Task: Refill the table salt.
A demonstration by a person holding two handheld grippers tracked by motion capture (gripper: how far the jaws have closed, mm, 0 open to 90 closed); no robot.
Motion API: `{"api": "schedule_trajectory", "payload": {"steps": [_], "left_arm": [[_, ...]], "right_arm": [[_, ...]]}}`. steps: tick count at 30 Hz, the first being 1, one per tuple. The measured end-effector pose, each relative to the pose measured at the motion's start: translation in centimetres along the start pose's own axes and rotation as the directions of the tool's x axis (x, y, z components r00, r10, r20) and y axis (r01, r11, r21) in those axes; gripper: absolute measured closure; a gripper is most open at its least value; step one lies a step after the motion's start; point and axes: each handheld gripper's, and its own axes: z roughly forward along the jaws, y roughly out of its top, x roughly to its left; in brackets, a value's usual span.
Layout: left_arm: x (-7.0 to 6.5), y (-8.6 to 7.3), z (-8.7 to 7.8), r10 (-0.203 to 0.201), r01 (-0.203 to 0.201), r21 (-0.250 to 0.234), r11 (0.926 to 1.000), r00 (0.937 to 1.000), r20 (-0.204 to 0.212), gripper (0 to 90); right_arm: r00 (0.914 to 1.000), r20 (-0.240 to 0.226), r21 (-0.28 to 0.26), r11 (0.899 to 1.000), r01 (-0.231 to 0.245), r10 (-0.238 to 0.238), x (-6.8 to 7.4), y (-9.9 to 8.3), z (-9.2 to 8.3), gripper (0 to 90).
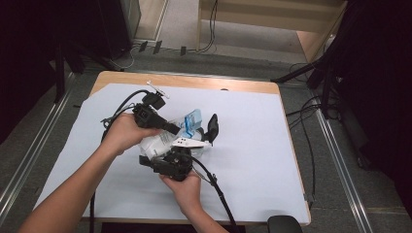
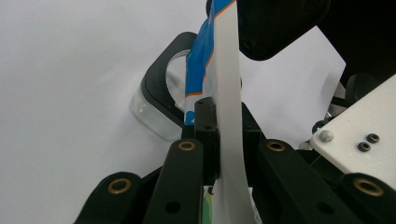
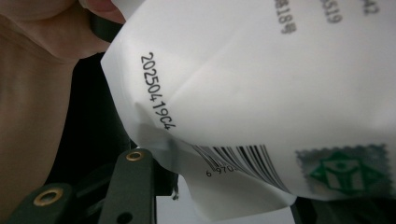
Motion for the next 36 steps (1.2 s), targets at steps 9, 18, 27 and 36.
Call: {"api": "schedule_trajectory", "payload": {"steps": [9, 18, 27, 36], "left_arm": [[0.20, 0.10, 0.05, 0.001, -0.001, 0.003, 1.0000, 0.9998, 0.018, 84.9], [0.32, 0.22, -0.01, -0.012, 0.013, -0.012, 0.9998, 0.9990, 0.043, 80.6], [0.23, 0.18, -0.41, -0.012, 0.013, -0.017, 0.9998, 0.9991, 0.041, 80.2], [-0.20, 0.58, -0.54, 0.017, -0.017, 0.013, 0.9998, 0.9998, 0.012, 84.1]], "right_arm": [[1.0000, 0.000, 0.035, 0.999, 0.002, -0.002, 0.00, 0.33, -0.39, 57.4], [1.0000, -0.009, 0.040, 0.999, -0.003, 0.004, -0.15, 0.50, -0.66, 57.5], [0.9999, -0.015, 0.031, 0.999, -0.008, 0.009, -0.10, 0.35, -0.65, 57.7], [0.9999, -0.014, 0.033, 0.999, 0.001, -0.001, 0.02, 0.30, -0.61, 57.8]]}}
